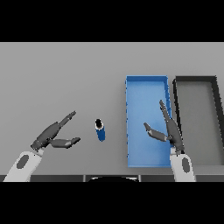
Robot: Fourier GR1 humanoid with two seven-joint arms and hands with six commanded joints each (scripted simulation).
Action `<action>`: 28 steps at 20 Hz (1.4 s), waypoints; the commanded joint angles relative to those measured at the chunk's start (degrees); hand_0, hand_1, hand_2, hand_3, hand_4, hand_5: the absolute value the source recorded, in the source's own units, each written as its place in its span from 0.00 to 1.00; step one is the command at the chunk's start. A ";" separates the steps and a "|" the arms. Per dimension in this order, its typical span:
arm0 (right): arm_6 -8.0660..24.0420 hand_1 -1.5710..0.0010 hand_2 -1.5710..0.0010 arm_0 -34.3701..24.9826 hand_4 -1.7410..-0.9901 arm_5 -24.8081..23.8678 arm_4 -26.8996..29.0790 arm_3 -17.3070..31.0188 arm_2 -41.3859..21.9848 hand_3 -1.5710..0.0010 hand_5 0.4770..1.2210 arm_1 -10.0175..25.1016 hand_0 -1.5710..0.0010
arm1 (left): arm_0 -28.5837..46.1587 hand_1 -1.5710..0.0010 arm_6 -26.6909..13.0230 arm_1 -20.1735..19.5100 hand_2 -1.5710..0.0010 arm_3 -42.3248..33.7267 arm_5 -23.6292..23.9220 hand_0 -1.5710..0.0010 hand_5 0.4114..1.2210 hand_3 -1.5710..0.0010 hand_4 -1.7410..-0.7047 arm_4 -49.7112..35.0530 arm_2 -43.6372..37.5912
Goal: Pick up the blue pipe and place it into the blue bin.
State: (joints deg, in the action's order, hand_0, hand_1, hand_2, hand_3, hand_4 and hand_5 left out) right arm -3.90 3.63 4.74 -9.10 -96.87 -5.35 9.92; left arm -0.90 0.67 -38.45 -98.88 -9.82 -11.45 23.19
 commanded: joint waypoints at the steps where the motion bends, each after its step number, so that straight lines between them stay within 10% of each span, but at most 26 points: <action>1: 0.03 1.00 1.00 0.37 0.68 -0.16 0.13 -0.23 0.07 1.00 0.13 -0.22 1.00 | -0.38 1.00 -2.07 0.24 1.00 -0.83 -0.23 1.00 0.10 1.00 0.68 0.35 1.16; 22: -0.82 1.00 1.00 1.84 0.72 0.53 0.95 -0.44 0.57 1.00 0.09 -0.05 1.00 | -8.94 1.00 3.25 21.84 1.00 18.15 3.59 1.00 0.12 1.00 0.62 11.36 10.81; 28: -0.24 1.00 1.00 0.88 0.73 0.18 0.67 0.34 1.02 1.00 0.11 0.28 1.00 | -10.47 0.84 4.44 26.52 0.73 20.33 1.23 0.97 0.33 0.78 0.46 5.29 8.87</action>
State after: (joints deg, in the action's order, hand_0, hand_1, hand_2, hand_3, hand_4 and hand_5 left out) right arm -4.18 4.49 4.92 -8.43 -96.54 -4.33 10.20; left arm -11.39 5.10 -11.90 -78.56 -8.59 -6.16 32.06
